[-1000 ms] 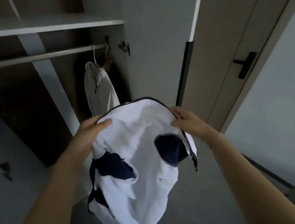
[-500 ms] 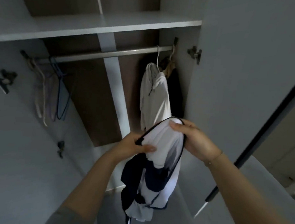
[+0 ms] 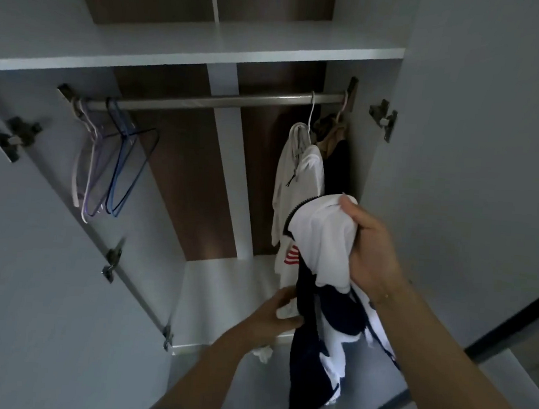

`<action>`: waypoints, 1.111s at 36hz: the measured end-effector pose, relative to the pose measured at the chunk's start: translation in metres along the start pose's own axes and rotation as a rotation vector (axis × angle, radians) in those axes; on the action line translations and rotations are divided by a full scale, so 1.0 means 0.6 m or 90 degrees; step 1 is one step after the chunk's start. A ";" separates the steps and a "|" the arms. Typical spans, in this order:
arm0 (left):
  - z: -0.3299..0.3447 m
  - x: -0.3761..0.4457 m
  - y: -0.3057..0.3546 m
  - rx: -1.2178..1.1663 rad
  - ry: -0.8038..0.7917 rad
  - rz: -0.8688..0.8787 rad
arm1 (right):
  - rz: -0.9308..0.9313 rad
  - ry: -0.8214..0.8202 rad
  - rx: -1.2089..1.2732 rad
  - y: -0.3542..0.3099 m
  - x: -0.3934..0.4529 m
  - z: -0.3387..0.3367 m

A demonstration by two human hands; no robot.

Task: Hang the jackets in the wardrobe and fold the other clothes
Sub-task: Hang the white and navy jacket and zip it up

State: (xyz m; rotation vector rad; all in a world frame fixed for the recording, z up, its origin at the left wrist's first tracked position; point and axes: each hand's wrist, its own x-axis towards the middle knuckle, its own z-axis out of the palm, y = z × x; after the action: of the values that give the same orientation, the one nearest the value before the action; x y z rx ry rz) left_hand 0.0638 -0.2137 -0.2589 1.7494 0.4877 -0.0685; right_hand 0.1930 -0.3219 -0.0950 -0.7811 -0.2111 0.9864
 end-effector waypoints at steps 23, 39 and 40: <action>-0.052 -0.033 0.064 -0.241 0.441 -0.042 | -0.249 0.233 -0.238 -0.063 0.061 -0.086; -0.154 -0.105 0.296 -0.008 0.354 0.125 | -0.163 -0.302 -0.711 0.107 0.087 -0.063; -0.161 -0.115 0.295 0.010 0.363 0.122 | -0.175 -0.285 -0.666 0.108 0.092 -0.056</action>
State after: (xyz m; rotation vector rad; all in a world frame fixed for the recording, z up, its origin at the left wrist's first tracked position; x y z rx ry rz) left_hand 0.0436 -0.1695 -0.0517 1.8147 0.7248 0.5777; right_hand 0.1971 -0.2741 -0.1727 -1.4107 -1.2570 0.7351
